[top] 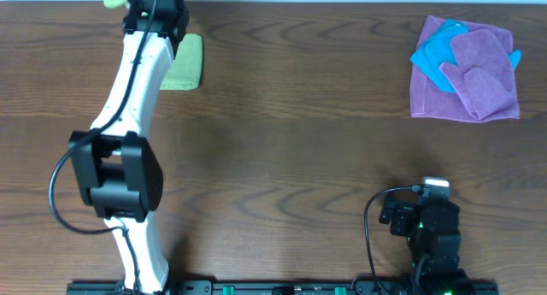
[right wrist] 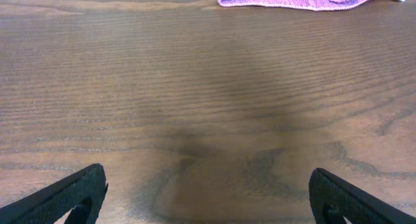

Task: Fold the cloth
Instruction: 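Carry the folded green towel up-left onto the lime cloth with the left gripper, then press the towel onto the stack and open the left gripper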

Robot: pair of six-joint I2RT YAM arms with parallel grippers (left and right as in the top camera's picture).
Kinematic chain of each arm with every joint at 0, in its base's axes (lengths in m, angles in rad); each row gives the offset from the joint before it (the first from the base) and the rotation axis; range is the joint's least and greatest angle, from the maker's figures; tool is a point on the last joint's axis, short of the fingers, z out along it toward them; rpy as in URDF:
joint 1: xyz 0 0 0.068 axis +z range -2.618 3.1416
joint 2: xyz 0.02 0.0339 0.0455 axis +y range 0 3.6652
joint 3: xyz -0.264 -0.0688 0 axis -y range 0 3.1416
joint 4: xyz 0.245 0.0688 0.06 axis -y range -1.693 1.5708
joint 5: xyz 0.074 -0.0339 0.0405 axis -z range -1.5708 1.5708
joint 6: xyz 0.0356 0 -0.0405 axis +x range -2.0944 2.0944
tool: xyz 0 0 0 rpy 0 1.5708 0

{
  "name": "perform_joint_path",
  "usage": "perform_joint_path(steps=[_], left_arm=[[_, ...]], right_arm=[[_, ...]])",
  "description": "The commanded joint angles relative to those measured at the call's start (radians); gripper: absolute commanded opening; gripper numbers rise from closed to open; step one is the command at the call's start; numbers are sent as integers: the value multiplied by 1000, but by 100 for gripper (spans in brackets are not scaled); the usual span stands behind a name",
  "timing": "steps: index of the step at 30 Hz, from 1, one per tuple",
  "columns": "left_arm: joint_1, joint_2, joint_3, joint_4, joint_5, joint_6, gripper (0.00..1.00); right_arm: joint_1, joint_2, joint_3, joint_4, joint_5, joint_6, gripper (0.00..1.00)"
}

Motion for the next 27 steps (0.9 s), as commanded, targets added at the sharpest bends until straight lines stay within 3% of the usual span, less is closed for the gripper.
perform_joint_path(steps=[1, 12, 27], left_arm=[[2, 69, 16, 23, 29, 69, 6], [2, 163, 16, 127, 47, 74, 6], [2, 165, -41, -15, 1, -10, 6]], right_arm=[[10, -6, -7, 0, 3, 12, 99], [10, -6, -7, 0, 3, 12, 99], [10, -6, -7, 0, 3, 12, 99]])
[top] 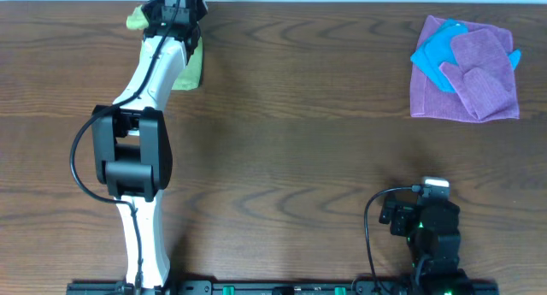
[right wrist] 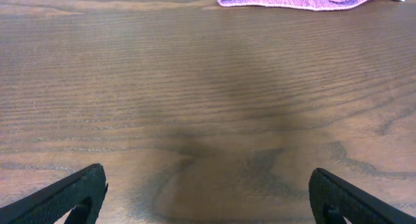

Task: Fold the cloth
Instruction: 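Press the towel onto the stack and open the left gripper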

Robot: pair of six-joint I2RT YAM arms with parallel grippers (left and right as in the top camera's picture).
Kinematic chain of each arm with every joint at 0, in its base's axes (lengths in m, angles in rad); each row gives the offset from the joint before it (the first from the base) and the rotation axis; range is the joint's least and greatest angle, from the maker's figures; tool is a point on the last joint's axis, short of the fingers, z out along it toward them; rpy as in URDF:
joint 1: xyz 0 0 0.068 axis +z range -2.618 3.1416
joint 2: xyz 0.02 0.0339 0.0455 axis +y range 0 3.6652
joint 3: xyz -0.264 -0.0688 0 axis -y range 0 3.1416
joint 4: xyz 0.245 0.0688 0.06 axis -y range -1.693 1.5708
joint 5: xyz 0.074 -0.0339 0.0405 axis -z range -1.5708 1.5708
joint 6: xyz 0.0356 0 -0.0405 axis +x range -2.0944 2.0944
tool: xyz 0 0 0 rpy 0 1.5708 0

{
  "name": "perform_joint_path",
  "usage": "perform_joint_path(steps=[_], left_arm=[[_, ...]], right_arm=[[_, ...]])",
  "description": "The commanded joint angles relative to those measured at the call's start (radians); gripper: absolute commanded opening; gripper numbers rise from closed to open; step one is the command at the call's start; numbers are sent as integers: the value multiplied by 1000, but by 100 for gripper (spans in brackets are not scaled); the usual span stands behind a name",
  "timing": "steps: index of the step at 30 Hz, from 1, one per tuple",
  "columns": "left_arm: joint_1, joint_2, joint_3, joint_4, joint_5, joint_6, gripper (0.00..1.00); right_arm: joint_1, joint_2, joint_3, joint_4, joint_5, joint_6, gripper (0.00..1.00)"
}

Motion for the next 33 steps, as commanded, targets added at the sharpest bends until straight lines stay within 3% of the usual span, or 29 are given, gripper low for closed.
perform_joint_path(steps=[1, 12, 19, 26, 33], left_arm=[[2, 16, -8, -40, -22, -41, 6], [0, 11, -8, -272, -100, -96, 6], [-6, 3, -8, -425, -68, -154, 6], [-43, 3, -8, -409, 53, -157, 6], [-49, 3, -8, -388, 59, -168, 6]], right_arm=[[10, -6, -7, 0, 4, 11, 99], [10, -6, -7, 0, 4, 12, 99], [10, -6, -7, 0, 4, 11, 99], [10, -6, -7, 0, 4, 12, 99], [10, -6, -7, 0, 4, 12, 99]])
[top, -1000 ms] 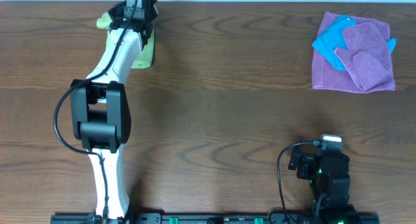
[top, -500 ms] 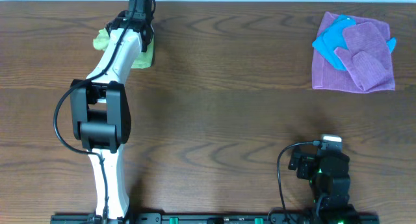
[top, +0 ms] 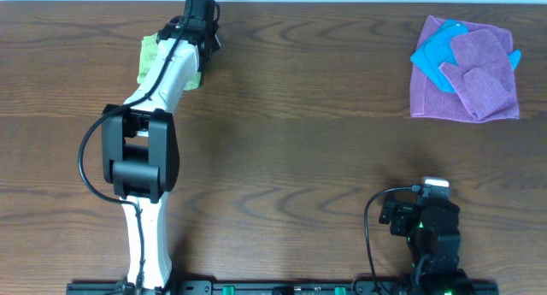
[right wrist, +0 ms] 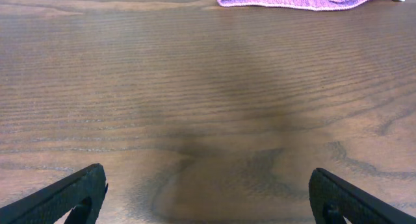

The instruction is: Fold the cloth

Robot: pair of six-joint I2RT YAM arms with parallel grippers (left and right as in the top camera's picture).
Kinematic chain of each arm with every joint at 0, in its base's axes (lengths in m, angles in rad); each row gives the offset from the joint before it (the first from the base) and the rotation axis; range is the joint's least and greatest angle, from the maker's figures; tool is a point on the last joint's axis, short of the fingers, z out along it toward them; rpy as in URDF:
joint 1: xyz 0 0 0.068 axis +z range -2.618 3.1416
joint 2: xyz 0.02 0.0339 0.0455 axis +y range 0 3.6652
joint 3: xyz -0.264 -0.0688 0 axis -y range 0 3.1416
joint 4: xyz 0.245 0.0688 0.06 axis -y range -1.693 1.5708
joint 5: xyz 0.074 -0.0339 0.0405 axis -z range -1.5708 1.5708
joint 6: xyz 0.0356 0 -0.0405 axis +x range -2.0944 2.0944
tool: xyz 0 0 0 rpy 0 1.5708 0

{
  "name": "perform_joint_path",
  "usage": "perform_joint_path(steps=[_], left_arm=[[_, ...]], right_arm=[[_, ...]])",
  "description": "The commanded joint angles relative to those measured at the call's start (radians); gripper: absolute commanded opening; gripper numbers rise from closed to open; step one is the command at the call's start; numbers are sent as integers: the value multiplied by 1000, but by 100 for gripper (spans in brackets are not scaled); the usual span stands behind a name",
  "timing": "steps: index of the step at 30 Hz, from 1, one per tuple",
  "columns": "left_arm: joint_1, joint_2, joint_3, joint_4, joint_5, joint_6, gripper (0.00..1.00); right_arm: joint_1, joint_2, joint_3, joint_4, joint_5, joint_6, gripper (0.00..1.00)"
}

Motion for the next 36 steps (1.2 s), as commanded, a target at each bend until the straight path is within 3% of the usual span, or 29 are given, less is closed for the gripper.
perform_joint_path(steps=[1, 9, 10, 11, 12, 13, 23, 27, 30, 32, 34, 36], left_arm=[[7, 3, -4, -15, 17, -19, 6], [17, 3, -4, -46, 10, -18, 6], [17, 3, -4, -46, -1, -18, 15], [17, 3, -4, -46, -16, -19, 35], [17, 3, -4, -49, -40, -19, 75], [17, 3, -4, -49, -58, -19, 95], [17, 3, -4, -36, -280, 71, 95], [1, -16, -4, 120, -393, 57, 95], [-30, -76, -4, 154, -384, 43, 95], [-46, -137, -4, 153, -366, -51, 95], [-51, -216, -4, 106, -307, -220, 95], [-48, -319, -4, -14, -128, -399, 95]], right_arm=[[10, -6, -7, 0, 4, 11, 99], [10, -6, -7, 0, 4, 11, 99], [10, -6, -7, 0, 4, 11, 99], [10, -6, -7, 0, 4, 11, 99], [10, -6, -7, 0, 4, 11, 99], [10, -6, -7, 0, 4, 11, 99], [10, -6, -7, 0, 4, 11, 99], [10, -6, -7, 0, 4, 11, 99], [10, -6, -7, 0, 4, 11, 99], [10, -6, -7, 0, 4, 11, 99], [10, -6, -7, 0, 4, 11, 99], [10, -6, -7, 0, 4, 11, 99]])
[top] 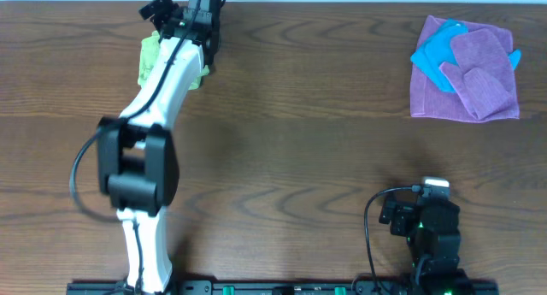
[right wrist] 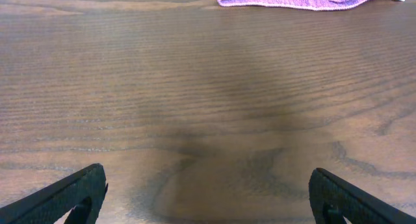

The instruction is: Fold the cloth

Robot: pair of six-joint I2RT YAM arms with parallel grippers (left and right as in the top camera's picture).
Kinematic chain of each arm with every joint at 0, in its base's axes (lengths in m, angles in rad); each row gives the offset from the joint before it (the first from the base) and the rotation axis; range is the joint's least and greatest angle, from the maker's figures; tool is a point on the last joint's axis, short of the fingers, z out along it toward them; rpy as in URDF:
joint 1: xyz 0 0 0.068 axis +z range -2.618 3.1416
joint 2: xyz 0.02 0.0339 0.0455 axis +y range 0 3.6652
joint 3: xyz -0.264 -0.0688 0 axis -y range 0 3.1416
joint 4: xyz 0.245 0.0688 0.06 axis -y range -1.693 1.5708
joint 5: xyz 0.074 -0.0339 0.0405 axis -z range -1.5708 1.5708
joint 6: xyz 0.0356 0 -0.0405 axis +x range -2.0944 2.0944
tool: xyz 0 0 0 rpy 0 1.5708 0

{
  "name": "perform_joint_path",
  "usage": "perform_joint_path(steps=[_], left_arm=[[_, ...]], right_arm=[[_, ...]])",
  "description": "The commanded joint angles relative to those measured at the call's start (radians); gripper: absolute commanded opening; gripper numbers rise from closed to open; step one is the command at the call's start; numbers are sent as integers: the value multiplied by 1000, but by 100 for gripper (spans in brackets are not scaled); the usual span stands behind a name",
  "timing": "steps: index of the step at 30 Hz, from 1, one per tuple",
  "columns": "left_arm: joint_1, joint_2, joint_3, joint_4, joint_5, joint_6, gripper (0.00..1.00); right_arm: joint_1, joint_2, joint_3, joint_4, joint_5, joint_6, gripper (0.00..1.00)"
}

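Observation:
A light green cloth point(top: 150, 55) lies at the far left of the table, mostly hidden under my left arm; a small part of it shows on the arm's right side. My left gripper is at the table's far edge just beyond the cloth, and its fingers are hidden from above. My right gripper point(right wrist: 208, 188) is open over bare wood at the near right, with nothing between its fingers.
A purple cloth point(top: 473, 79) with a blue cloth point(top: 438, 51) on it lies at the far right, and its edge shows at the top of the right wrist view. The brown wooden table point(top: 299, 150) spans the view.
My left gripper has moved slightly up and right to the far edge, and the arm's elbow has shifted left. The green cloth looks much the same. The right arm has not moved.
My left gripper was at the far left with a bit of green beside it and a flat green cloth to its right. It then stood further right at each moment, the green showing on the arm's left. The right gripper stayed open and still throughout.

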Motion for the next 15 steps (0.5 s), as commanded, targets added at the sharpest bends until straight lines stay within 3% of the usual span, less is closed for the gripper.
perform_joint_path(steps=[1, 3, 5, 7, 15], left_arm=[[11, -213, 1, -111, 247, -312, 95], [31, -315, 1, -223, 422, -388, 95], [53, -404, 0, -317, 488, -477, 95], [66, -494, 0, -404, 492, -583, 95], [66, -818, 0, -698, 495, -800, 96]], right_arm=[[10, -6, -7, 0, 4, 11, 99], [10, -6, -7, 0, 4, 12, 99], [10, -6, -7, 0, 4, 12, 99], [10, -6, -7, 0, 4, 11, 99], [10, -6, -7, 0, 4, 12, 99]])
